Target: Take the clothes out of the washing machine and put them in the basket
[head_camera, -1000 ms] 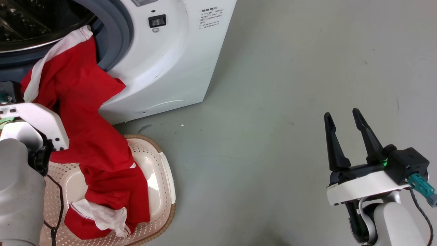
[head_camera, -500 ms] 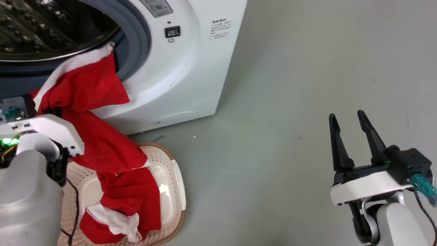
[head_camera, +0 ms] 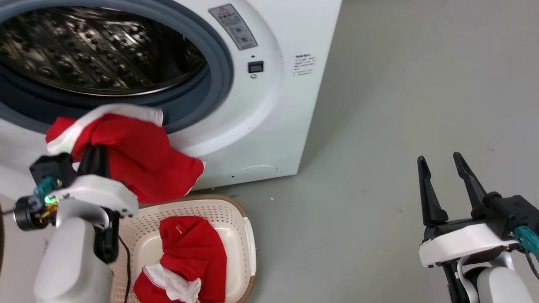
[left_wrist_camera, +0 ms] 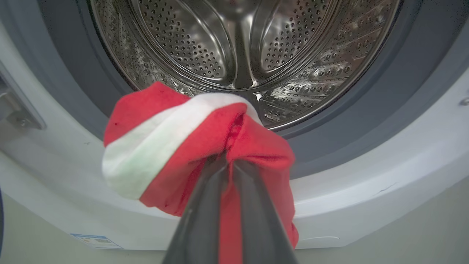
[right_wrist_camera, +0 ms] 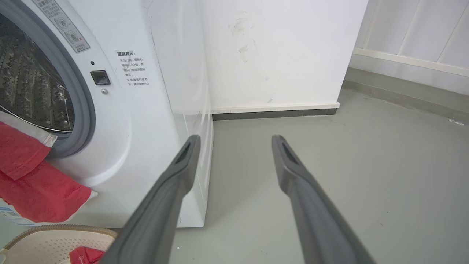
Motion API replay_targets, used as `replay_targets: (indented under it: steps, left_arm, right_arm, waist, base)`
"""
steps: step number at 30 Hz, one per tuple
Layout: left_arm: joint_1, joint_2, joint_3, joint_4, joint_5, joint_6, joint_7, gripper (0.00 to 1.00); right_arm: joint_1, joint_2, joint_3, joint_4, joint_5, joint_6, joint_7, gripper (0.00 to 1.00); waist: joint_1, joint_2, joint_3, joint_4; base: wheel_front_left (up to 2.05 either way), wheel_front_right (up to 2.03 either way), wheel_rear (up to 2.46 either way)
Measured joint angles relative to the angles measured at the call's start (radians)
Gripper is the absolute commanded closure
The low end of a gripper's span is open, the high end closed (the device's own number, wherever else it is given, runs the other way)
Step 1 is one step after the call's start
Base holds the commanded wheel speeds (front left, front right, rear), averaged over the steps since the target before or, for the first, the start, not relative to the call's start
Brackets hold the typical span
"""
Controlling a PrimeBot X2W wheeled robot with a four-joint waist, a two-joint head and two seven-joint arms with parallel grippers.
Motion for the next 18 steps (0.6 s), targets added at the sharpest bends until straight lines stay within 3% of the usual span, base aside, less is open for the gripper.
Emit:
replay_targets:
  steps: [12,18]
  left_arm:
    - [0.365,-0.082,-0.026,-0.408,-0.012,0.094,0.09,1.0]
    - [0.466,-0.13,-0.047,-0.411,-0.048,0.103,0.13,1.0]
  right_arm:
    - [0.053,0.0,-0.012,-0.07,-0.02,0.0,0.05,0.0]
    - [0.054,0.0,0.001,-0.097,-0.024,0.0,0.063,0.0]
  waist:
    - [0.0,0.0,-0.07,0.081]
    - [-0.0001,0.0,-0.049,0.096]
  base:
    - [0.0,0.0,0.0]
    - [0.0,0.0,0.0]
